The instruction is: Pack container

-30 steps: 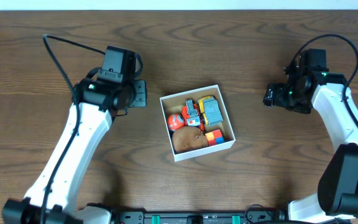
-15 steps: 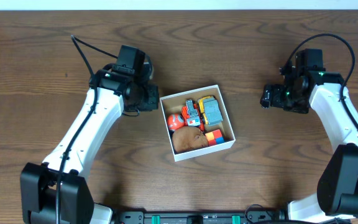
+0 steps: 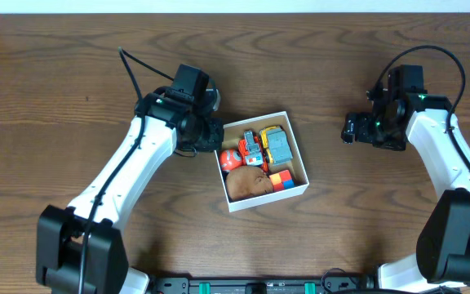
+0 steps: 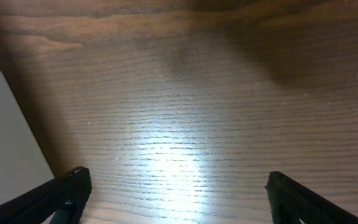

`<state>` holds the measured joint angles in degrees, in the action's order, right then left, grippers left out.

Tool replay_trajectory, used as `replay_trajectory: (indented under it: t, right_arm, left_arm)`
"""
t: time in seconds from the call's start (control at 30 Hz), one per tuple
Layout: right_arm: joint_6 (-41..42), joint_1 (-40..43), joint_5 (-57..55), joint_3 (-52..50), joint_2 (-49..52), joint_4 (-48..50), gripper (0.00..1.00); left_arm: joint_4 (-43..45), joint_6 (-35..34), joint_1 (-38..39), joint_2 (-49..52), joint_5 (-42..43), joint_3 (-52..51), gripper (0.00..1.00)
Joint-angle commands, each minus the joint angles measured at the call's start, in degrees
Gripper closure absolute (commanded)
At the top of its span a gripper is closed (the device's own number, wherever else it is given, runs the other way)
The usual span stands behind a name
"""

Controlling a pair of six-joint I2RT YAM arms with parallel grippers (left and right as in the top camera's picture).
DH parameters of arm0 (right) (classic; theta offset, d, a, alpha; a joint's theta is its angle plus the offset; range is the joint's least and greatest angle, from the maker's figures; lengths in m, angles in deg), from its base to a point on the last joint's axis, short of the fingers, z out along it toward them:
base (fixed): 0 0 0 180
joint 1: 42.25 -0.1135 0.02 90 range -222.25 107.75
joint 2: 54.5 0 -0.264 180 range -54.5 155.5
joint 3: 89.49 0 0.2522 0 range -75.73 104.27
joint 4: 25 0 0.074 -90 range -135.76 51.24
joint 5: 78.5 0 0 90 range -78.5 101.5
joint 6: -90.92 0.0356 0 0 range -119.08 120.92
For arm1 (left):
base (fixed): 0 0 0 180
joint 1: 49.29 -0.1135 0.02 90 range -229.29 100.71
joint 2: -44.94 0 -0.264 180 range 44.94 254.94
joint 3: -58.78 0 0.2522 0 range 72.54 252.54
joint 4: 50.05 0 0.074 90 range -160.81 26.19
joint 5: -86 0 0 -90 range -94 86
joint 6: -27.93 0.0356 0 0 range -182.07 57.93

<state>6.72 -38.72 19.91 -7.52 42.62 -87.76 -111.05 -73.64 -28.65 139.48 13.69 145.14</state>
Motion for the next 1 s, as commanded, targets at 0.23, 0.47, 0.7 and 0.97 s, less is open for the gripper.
replay_trajectory:
  t: [0.23,0.47,0.7,0.97]
  right_arm:
    - [-0.7,-0.2,0.4,1.2,0.5,-0.1,0.07]
    - [-0.7,-0.2,0.4,1.2,0.5,-0.1,0.07]
    - [-0.8,-0.2,0.4,1.2,0.5,-0.5,0.07]
    - [-0.7,-0.2,0.4,1.2,0.5,-0.5,0.07]
  left_arm:
    - [2.1,1.2,0.0,5.1,-0.3,0.4,0.94]
    - [5.7,1.2,0.0,5.2,-0.4,0.4,0.94]
    - [11.8,1.2,0.0,5.6,-0.4,0.4,0.94]
    - [16.1,1.3,0.0,7.3,-0.8,0.4,0.94]
